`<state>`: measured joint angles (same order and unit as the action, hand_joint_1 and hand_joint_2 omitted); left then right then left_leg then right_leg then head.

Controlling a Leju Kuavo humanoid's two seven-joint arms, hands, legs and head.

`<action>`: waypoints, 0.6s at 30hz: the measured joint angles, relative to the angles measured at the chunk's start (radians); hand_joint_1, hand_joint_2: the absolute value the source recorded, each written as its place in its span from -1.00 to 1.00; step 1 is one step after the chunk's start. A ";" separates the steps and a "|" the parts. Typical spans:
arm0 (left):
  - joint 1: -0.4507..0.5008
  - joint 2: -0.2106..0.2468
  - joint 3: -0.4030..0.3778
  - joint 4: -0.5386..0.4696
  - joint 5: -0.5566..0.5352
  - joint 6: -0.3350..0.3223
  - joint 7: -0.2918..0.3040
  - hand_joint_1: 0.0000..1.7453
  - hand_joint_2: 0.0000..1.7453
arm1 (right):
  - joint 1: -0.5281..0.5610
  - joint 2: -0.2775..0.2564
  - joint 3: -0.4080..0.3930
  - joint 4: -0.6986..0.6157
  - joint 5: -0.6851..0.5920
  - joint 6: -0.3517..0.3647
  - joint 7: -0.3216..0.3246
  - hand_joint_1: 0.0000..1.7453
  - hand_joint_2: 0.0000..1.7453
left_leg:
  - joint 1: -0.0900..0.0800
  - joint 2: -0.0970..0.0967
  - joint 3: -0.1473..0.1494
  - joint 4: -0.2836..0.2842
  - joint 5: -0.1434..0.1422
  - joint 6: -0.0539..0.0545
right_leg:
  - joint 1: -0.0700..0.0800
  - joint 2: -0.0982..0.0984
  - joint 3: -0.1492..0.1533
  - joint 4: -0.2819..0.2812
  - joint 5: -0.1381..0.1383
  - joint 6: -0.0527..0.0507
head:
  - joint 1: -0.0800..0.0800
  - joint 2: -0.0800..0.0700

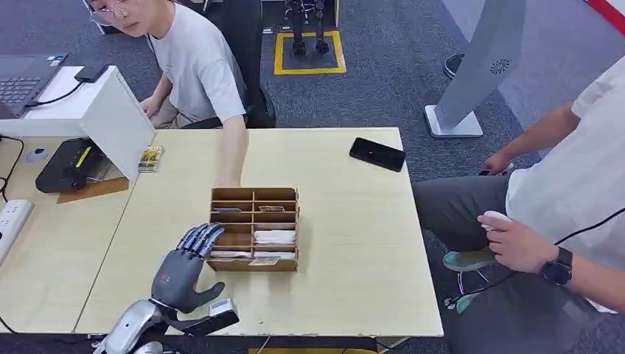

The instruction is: Pass the card to the sensor for recognition and then transmit it.

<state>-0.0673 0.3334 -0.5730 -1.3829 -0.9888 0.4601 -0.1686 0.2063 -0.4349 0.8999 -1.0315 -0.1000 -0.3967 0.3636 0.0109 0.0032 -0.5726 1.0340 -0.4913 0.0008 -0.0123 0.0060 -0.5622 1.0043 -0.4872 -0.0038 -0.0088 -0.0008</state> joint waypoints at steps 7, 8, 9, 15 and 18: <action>0.001 0.000 0.000 0.000 -0.002 0.005 0.000 -1.00 1.00 | -0.008 -0.005 0.017 0.000 -0.012 -0.001 -0.001 -1.00 1.00 | 0.000 0.000 0.000 0.000 0.000 0.000 | 0.000 0.000 0.000 0.000 0.000 0.000 | 0.000 0.000; 0.001 0.000 0.000 0.000 -0.002 0.005 0.000 -1.00 1.00 | -0.009 -0.005 0.019 0.000 -0.012 -0.002 -0.001 -1.00 1.00 | 0.000 0.000 0.000 0.000 0.000 0.000 | 0.000 0.000 0.000 0.000 0.000 0.000 | 0.000 0.000; 0.001 0.000 0.000 0.000 -0.003 0.006 0.000 -1.00 1.00 | -0.010 -0.005 0.021 0.000 -0.013 -0.002 -0.001 -1.00 1.00 | 0.000 0.000 0.000 0.000 0.000 0.000 | 0.000 0.000 0.000 0.000 0.000 0.000 | 0.000 0.000; 0.001 0.000 0.000 0.000 -0.001 0.006 -0.002 -1.00 1.00 | -0.013 -0.006 0.025 0.000 -0.018 -0.010 -0.001 -1.00 1.00 | 0.000 0.000 0.000 0.000 0.000 0.000 | 0.000 0.000 0.000 0.000 0.000 0.000 | 0.000 0.000; 0.001 -0.001 0.000 0.000 0.009 0.006 -0.009 -1.00 1.00 | -0.016 -0.008 0.033 0.000 -0.026 -0.016 -0.001 -1.00 1.00 | 0.000 0.000 0.000 0.000 0.000 0.000 | 0.000 0.000 0.000 0.000 0.000 0.000 | 0.000 0.000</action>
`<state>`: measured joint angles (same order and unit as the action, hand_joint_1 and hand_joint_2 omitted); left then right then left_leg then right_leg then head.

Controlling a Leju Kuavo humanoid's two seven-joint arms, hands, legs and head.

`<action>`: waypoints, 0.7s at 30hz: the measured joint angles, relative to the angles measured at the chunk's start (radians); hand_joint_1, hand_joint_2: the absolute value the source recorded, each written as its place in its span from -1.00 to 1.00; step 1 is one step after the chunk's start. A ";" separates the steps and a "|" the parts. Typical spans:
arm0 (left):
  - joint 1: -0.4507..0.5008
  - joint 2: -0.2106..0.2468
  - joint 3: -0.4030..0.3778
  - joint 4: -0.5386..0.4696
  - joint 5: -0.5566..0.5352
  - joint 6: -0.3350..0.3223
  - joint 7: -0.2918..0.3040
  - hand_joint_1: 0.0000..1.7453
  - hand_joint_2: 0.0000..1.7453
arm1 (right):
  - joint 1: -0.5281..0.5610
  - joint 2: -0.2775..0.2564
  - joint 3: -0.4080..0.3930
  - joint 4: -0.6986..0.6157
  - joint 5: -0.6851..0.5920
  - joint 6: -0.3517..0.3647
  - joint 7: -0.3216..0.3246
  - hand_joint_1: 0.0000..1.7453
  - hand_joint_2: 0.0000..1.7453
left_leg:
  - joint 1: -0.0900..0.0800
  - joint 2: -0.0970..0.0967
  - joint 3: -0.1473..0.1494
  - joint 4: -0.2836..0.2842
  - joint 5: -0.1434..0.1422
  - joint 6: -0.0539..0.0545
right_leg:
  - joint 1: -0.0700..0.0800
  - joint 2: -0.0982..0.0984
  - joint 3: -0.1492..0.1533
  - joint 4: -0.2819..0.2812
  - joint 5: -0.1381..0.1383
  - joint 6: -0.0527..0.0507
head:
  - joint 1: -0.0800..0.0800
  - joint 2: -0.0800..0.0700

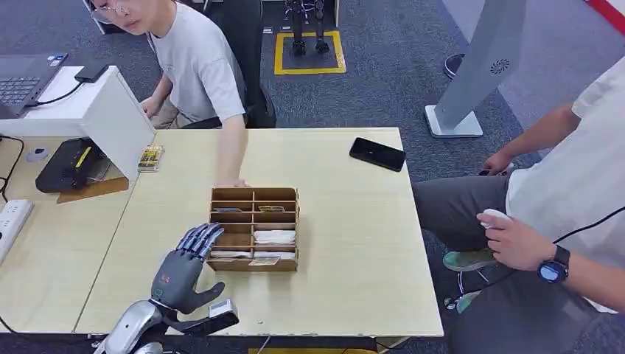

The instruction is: Pass the card to the sensor for recognition and then transmit it.

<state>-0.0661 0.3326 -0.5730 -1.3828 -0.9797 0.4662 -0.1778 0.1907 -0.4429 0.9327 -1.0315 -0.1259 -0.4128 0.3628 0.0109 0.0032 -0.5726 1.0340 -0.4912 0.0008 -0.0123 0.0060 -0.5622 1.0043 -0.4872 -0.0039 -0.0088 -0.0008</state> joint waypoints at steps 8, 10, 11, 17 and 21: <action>0.000 -0.004 0.000 0.000 0.013 -0.001 -0.009 -1.00 1.00 | -0.009 -0.006 0.017 0.000 -0.009 -0.002 0.000 -1.00 1.00 | 0.000 0.000 0.000 0.000 0.000 0.000 | 0.000 0.000 0.000 0.000 0.000 0.000 | 0.000 0.000; 0.000 -0.005 0.000 0.000 0.013 -0.001 -0.009 -1.00 1.00 | -0.010 -0.006 0.019 0.000 -0.009 -0.002 0.000 -1.00 1.00 | 0.000 0.000 0.000 0.000 0.000 0.000 | 0.000 0.000 0.000 0.000 0.000 0.000 | 0.000 0.000; 0.000 -0.005 0.000 0.000 0.013 -0.001 -0.009 -1.00 1.00 | -0.010 -0.006 0.019 0.000 -0.009 -0.002 0.000 -1.00 1.00 | 0.000 0.000 0.000 0.000 0.000 0.000 | 0.000 0.000 0.000 0.000 0.000 0.000 | 0.000 0.000; 0.000 -0.005 0.000 0.000 0.014 -0.001 -0.009 -1.00 1.00 | -0.010 -0.010 0.021 0.000 -0.009 -0.002 0.000 -1.00 1.00 | 0.000 0.000 0.000 0.000 0.000 0.000 | 0.000 0.000 0.000 0.000 0.000 0.000 | 0.000 0.000; 0.000 -0.005 0.000 0.000 0.014 -0.001 -0.009 -1.00 1.00 | -0.010 -0.011 0.022 0.000 -0.009 -0.002 0.000 -1.00 1.00 | 0.000 0.000 0.000 0.000 0.000 0.000 | 0.000 0.000 0.000 0.000 0.000 0.000 | 0.000 0.000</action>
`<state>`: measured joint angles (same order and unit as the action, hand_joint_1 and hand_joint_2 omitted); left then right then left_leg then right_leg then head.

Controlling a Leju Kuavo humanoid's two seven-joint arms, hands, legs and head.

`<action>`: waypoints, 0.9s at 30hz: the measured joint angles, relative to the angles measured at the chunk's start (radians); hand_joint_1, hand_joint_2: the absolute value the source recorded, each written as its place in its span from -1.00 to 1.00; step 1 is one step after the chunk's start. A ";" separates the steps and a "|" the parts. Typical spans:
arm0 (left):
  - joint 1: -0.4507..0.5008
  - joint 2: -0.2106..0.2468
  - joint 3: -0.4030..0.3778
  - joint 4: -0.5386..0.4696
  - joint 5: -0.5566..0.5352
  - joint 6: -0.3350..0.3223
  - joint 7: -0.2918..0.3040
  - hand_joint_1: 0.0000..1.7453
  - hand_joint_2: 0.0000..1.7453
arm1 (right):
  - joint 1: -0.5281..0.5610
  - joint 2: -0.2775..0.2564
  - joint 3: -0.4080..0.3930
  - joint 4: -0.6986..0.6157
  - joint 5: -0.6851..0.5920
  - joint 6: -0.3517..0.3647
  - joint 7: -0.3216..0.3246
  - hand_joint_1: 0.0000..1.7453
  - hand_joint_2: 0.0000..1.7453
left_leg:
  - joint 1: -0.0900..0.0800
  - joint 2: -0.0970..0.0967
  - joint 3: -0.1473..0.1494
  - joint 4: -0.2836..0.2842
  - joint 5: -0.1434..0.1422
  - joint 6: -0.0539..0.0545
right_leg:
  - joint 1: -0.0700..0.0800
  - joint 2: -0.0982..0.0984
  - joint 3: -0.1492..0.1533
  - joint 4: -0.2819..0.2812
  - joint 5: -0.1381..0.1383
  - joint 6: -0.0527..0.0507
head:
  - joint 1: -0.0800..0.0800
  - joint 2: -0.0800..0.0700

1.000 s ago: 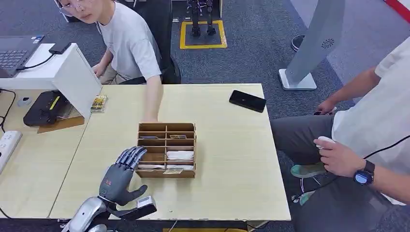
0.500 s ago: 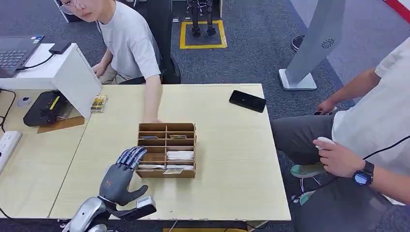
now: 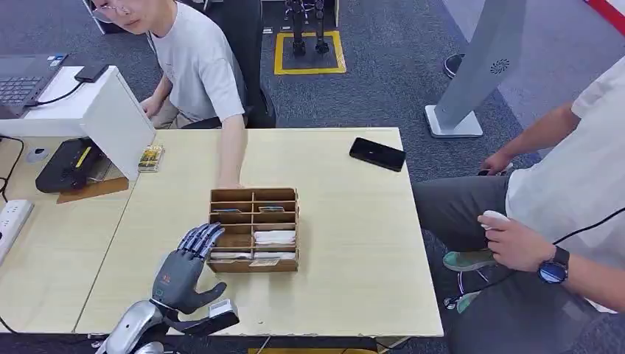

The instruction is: Pass the card to the sensor for recognition and then transmit it.

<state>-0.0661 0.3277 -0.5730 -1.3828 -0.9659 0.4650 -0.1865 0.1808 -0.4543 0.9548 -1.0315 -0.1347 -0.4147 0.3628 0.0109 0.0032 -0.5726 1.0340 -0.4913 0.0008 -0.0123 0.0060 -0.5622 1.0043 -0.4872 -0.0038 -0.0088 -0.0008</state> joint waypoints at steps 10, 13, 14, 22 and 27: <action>0.000 0.000 0.000 0.000 0.003 -0.002 0.000 -1.00 1.00 | -0.002 0.000 0.001 0.000 0.000 0.000 0.000 -1.00 1.00 | 0.000 0.000 0.000 0.000 0.000 0.000 | 0.000 0.000 0.000 0.000 0.000 0.000 | 0.000 0.000; 0.000 0.000 0.000 0.000 0.006 -0.002 0.000 -1.00 1.00 | -0.003 -0.001 0.001 0.000 0.000 0.000 0.000 -1.00 1.00 | 0.000 0.000 0.000 0.000 0.000 0.000 | 0.000 0.000 0.000 0.000 0.000 0.000 | 0.000 0.000; 0.000 0.000 0.000 0.000 0.006 -0.002 0.000 -1.00 1.00 | -0.004 -0.001 0.002 0.000 -0.001 0.000 0.000 -1.00 1.00 | 0.000 0.000 0.000 0.000 0.000 0.000 | 0.000 0.000 0.000 0.000 0.000 0.000 | 0.000 0.000; 0.000 0.002 0.000 0.000 0.018 -0.017 -0.008 0.70 1.00 | -0.005 -0.007 0.013 -0.010 -0.002 -0.003 0.003 -1.00 1.00 | 0.000 0.000 0.000 0.000 0.000 0.000 | 0.000 0.000 0.000 0.000 0.000 0.000 | 0.000 0.000; 0.000 0.002 0.000 0.000 0.024 -0.019 -0.010 0.50 1.00 | -0.006 -0.011 0.015 -0.014 -0.003 -0.003 0.004 -1.00 1.00 | 0.000 0.000 0.000 0.000 0.000 0.000 | 0.000 0.000 0.000 0.000 0.000 0.000 | 0.000 0.000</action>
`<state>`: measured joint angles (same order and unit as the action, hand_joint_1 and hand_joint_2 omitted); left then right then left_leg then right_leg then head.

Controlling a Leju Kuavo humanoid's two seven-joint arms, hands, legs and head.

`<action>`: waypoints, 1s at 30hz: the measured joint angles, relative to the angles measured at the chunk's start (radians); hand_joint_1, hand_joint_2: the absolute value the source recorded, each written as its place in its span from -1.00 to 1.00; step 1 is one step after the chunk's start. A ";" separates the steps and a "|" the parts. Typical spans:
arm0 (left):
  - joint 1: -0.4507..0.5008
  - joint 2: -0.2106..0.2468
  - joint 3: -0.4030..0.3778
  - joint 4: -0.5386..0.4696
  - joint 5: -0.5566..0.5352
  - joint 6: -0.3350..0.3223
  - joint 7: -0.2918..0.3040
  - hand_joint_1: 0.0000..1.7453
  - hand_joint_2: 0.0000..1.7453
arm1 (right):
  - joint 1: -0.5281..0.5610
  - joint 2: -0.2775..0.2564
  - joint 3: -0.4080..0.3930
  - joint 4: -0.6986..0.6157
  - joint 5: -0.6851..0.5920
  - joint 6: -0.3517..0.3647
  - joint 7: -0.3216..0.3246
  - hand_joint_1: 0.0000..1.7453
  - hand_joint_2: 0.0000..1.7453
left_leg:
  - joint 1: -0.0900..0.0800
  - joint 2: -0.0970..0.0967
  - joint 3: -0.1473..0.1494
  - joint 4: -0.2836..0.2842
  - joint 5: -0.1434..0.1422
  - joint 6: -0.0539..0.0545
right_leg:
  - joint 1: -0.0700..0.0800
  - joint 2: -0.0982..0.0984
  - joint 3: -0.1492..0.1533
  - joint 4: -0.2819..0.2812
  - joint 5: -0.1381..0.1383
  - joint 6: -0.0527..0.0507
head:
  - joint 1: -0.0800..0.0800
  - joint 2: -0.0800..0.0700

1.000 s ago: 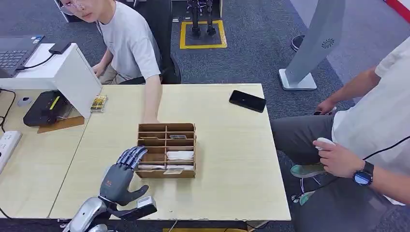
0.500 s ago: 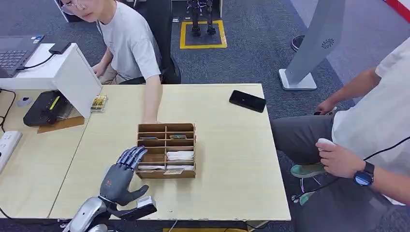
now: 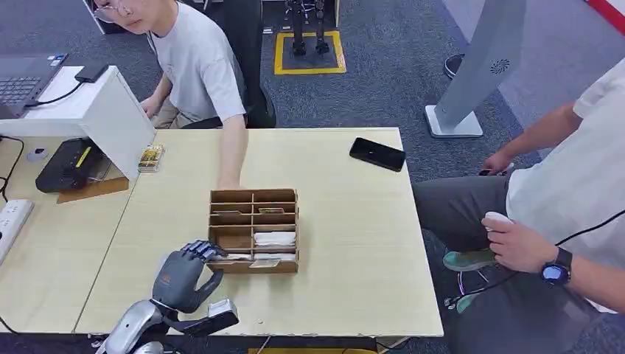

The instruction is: Pass the card to the sensor for recognition and then transmit it.

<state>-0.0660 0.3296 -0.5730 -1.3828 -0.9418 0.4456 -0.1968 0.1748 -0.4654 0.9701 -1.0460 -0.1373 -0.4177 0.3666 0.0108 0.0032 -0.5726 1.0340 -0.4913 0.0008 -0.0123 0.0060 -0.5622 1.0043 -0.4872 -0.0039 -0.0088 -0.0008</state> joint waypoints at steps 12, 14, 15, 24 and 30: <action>-0.002 0.000 0.000 0.000 0.003 0.000 -0.002 0.66 1.00 | 0.000 0.000 0.000 -0.005 0.000 -0.001 0.000 -1.00 1.00 | 0.000 0.000 0.000 0.000 0.000 0.000 | 0.000 0.000 0.000 0.000 0.000 0.000 | 0.000 0.000; -0.002 0.000 0.000 0.000 0.004 0.000 -0.002 0.00 1.00 | 0.000 0.000 0.000 -0.005 0.000 -0.003 0.000 -1.00 1.00 | 0.000 0.000 0.000 0.000 0.000 0.000 | 0.000 0.000 0.000 0.000 0.000 0.000 | 0.000 0.000; -0.002 0.000 0.000 0.000 0.004 0.000 -0.002 0.20 1.00 | 0.000 -0.001 0.001 -0.007 0.000 -0.004 0.001 -1.00 1.00 | 0.000 0.000 0.000 0.000 0.000 0.000 | 0.000 0.000 0.000 0.000 0.000 0.000 | 0.000 0.000; 0.001 0.003 0.000 0.000 0.023 -0.001 -0.011 1.00 1.00 | 0.000 -0.013 0.003 -0.032 0.000 -0.011 0.019 -1.00 1.00 | 0.000 0.000 0.000 0.000 0.000 0.000 | 0.000 0.000 0.000 0.000 0.000 0.000 | 0.000 0.000; 0.007 0.005 0.008 -0.030 0.180 -0.022 -0.062 1.00 1.00 | 0.000 -0.018 0.005 -0.040 -0.002 -0.021 0.021 -1.00 1.00 | 0.000 0.000 0.000 0.000 0.000 0.000 | 0.000 0.000 0.000 0.000 0.000 0.000 | 0.000 0.000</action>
<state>-0.0591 0.3342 -0.5646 -1.4126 -0.7616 0.4239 -0.2589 0.1752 -0.4829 0.9754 -1.0857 -0.1388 -0.4390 0.3880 0.0110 0.0032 -0.5727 1.0341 -0.4912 0.0008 -0.0123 0.0060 -0.5625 1.0043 -0.4872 -0.0039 -0.0088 -0.0008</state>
